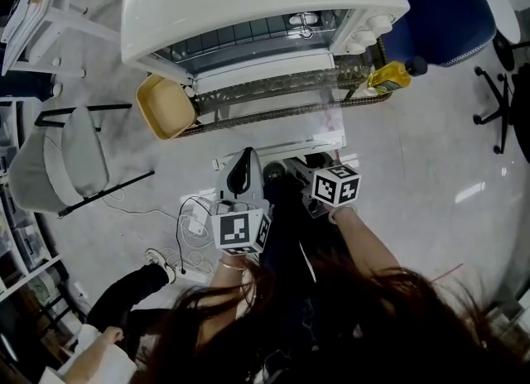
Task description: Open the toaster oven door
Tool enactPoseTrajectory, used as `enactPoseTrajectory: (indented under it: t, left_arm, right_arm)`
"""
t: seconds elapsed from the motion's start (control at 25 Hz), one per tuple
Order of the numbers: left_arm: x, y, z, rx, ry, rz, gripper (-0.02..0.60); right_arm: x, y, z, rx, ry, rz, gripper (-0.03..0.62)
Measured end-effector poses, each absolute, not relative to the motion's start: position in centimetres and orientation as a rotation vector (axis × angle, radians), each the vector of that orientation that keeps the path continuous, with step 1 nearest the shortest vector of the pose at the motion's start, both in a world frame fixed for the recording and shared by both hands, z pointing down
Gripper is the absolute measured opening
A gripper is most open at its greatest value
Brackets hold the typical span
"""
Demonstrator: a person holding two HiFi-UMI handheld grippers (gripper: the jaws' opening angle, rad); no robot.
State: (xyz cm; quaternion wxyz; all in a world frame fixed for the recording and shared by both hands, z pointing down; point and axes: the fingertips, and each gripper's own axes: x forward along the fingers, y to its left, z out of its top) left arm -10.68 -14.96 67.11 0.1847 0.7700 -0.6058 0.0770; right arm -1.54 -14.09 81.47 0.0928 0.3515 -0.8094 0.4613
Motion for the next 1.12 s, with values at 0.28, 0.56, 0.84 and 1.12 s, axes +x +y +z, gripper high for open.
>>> enactPoseTrajectory:
  t: [0.28,0.56,0.84,1.12]
  left_arm:
    - [-10.7,-15.0,66.6,2.157,-1.737,0.224,0.015]
    - [-10.7,-14.6,65.8,2.14,-1.764,0.242,0.015]
    - [-11.0,-14.1,64.0,2.128,-1.781,0.252,0.015]
    - [-11.2,-13.7,62.1,2.137,-1.786,0.253,0.015]
  right_arm:
    - [-0.3,-13.7,81.6,1.047,-2.371,1.381,0.185]
    - [-0.1,-12.3,80.8,1.022,-2.361,1.38,0.17]
    - [-0.1,-11.1,78.8,1.017,-2.364,1.373,0.153]
    - [-0.2,-10.7,77.0,1.033,-2.375,1.354,0.121]
